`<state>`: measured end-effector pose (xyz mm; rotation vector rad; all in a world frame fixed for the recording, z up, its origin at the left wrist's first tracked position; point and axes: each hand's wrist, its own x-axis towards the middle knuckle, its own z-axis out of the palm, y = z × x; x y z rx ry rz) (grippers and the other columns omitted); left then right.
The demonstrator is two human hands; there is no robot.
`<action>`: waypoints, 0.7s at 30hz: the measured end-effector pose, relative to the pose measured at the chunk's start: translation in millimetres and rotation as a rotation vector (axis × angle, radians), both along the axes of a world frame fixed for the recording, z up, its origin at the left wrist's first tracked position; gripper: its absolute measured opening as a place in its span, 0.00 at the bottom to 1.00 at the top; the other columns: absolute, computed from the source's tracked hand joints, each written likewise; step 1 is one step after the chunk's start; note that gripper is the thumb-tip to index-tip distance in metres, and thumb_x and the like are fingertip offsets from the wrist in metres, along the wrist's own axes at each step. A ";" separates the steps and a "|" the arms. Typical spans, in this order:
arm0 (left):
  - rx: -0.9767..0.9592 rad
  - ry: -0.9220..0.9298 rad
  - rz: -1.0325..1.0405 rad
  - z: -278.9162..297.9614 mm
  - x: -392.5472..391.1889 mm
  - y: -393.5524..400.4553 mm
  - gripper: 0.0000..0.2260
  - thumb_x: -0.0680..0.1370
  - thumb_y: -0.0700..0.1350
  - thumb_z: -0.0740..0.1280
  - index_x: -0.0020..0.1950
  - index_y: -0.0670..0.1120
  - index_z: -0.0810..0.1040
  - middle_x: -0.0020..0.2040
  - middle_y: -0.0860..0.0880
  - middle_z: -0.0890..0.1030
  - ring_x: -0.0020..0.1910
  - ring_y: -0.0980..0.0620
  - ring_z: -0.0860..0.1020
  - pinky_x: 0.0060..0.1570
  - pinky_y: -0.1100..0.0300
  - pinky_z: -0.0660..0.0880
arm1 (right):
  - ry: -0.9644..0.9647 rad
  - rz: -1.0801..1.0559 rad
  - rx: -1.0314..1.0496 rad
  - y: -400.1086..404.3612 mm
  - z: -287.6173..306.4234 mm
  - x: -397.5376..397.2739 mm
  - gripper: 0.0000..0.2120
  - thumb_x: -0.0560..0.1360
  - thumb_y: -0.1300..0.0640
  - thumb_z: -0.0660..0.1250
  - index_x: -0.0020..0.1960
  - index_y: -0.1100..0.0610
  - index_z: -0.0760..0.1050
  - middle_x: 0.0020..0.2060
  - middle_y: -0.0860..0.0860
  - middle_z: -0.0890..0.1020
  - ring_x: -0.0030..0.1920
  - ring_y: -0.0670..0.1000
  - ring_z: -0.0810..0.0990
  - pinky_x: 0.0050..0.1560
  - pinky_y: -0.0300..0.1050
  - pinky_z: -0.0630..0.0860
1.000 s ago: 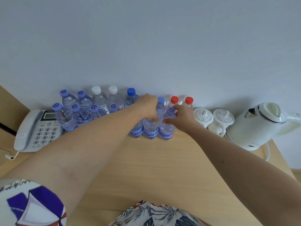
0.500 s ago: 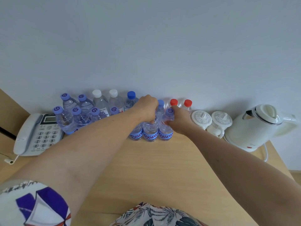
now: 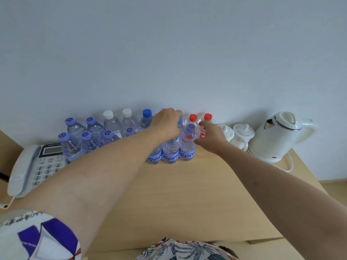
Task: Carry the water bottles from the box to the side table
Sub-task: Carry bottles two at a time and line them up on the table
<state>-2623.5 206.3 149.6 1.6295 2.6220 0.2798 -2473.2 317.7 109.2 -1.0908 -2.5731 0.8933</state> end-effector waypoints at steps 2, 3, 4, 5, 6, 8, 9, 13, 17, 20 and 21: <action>0.054 -0.019 -0.021 -0.3 6.7 3.7 0.19 0.74 0.44 0.71 0.65 0.45 0.75 0.57 0.44 0.77 0.57 0.42 0.75 0.50 0.48 0.77 | -0.026 -0.030 0.030 -3.2 1.2 13.4 0.27 0.69 0.52 0.75 0.66 0.54 0.73 0.55 0.55 0.81 0.56 0.58 0.79 0.52 0.50 0.75; 0.082 -0.028 -0.036 -0.9 12.4 6.2 0.20 0.75 0.44 0.71 0.66 0.45 0.75 0.59 0.43 0.77 0.58 0.42 0.74 0.53 0.47 0.76 | -0.051 -0.050 0.044 -5.6 1.1 21.6 0.28 0.69 0.52 0.74 0.68 0.53 0.72 0.56 0.55 0.81 0.57 0.58 0.79 0.53 0.49 0.75; 0.109 -0.032 -0.058 -1.8 19.7 9.6 0.20 0.75 0.44 0.70 0.66 0.45 0.75 0.60 0.43 0.77 0.60 0.41 0.74 0.54 0.47 0.76 | -0.083 -0.078 0.059 -7.5 0.5 30.9 0.31 0.70 0.52 0.75 0.71 0.52 0.70 0.60 0.55 0.80 0.61 0.58 0.77 0.56 0.48 0.73; 0.127 -0.031 -0.092 -2.9 28.5 14.1 0.20 0.75 0.45 0.70 0.67 0.45 0.75 0.61 0.43 0.76 0.61 0.41 0.73 0.56 0.47 0.75 | -0.122 -0.111 0.078 -9.3 -0.1 41.6 0.34 0.70 0.51 0.76 0.73 0.52 0.68 0.64 0.56 0.78 0.64 0.58 0.75 0.58 0.47 0.71; 0.137 -0.027 -0.132 -4.5 38.5 19.2 0.21 0.75 0.45 0.69 0.67 0.46 0.74 0.62 0.43 0.76 0.62 0.40 0.72 0.57 0.47 0.74 | -0.156 -0.139 0.094 -10.6 -1.2 53.5 0.37 0.70 0.50 0.76 0.75 0.51 0.66 0.66 0.56 0.75 0.67 0.58 0.73 0.60 0.48 0.70; 0.142 -0.015 -0.213 -5.3 62.6 31.3 0.24 0.74 0.46 0.69 0.70 0.47 0.73 0.66 0.44 0.75 0.65 0.40 0.71 0.60 0.48 0.71 | -0.185 -0.194 0.102 -12.4 -1.5 80.0 0.39 0.70 0.48 0.77 0.77 0.49 0.63 0.70 0.54 0.72 0.70 0.58 0.69 0.64 0.50 0.68; 0.140 -0.007 -0.248 -4.3 76.4 37.7 0.25 0.74 0.47 0.70 0.71 0.47 0.73 0.67 0.44 0.74 0.66 0.41 0.70 0.61 0.49 0.70 | -0.188 -0.225 0.102 -13.1 -0.1 94.1 0.40 0.70 0.48 0.77 0.77 0.49 0.62 0.71 0.53 0.71 0.71 0.57 0.68 0.65 0.50 0.67; 0.115 0.008 -0.393 3.7 146.1 63.2 0.30 0.74 0.51 0.72 0.75 0.49 0.69 0.72 0.43 0.70 0.71 0.42 0.66 0.67 0.49 0.67 | -0.178 -0.352 0.153 -11.2 6.7 161.8 0.39 0.70 0.48 0.76 0.76 0.47 0.63 0.70 0.53 0.71 0.69 0.58 0.67 0.66 0.53 0.68; 0.082 0.062 -0.530 9.9 238.2 85.0 0.29 0.75 0.54 0.70 0.74 0.49 0.68 0.71 0.44 0.70 0.70 0.42 0.66 0.65 0.48 0.68 | -0.175 -0.508 0.125 -7.9 11.3 247.1 0.40 0.70 0.47 0.76 0.77 0.45 0.61 0.71 0.51 0.69 0.71 0.57 0.65 0.65 0.52 0.68; 0.046 0.072 -0.641 8.9 317.8 98.9 0.30 0.76 0.56 0.69 0.76 0.50 0.65 0.76 0.44 0.65 0.75 0.43 0.62 0.69 0.48 0.65 | -0.183 -0.619 0.126 -10.3 12.1 325.5 0.42 0.70 0.44 0.76 0.78 0.45 0.59 0.71 0.51 0.69 0.71 0.57 0.65 0.63 0.52 0.69; 0.035 0.077 -0.677 8.3 346.1 103.2 0.31 0.76 0.56 0.69 0.76 0.50 0.64 0.77 0.44 0.63 0.76 0.44 0.60 0.70 0.49 0.63 | -0.186 -0.658 0.122 -12.9 12.3 354.6 0.43 0.70 0.43 0.76 0.78 0.45 0.58 0.72 0.51 0.69 0.71 0.57 0.65 0.64 0.53 0.69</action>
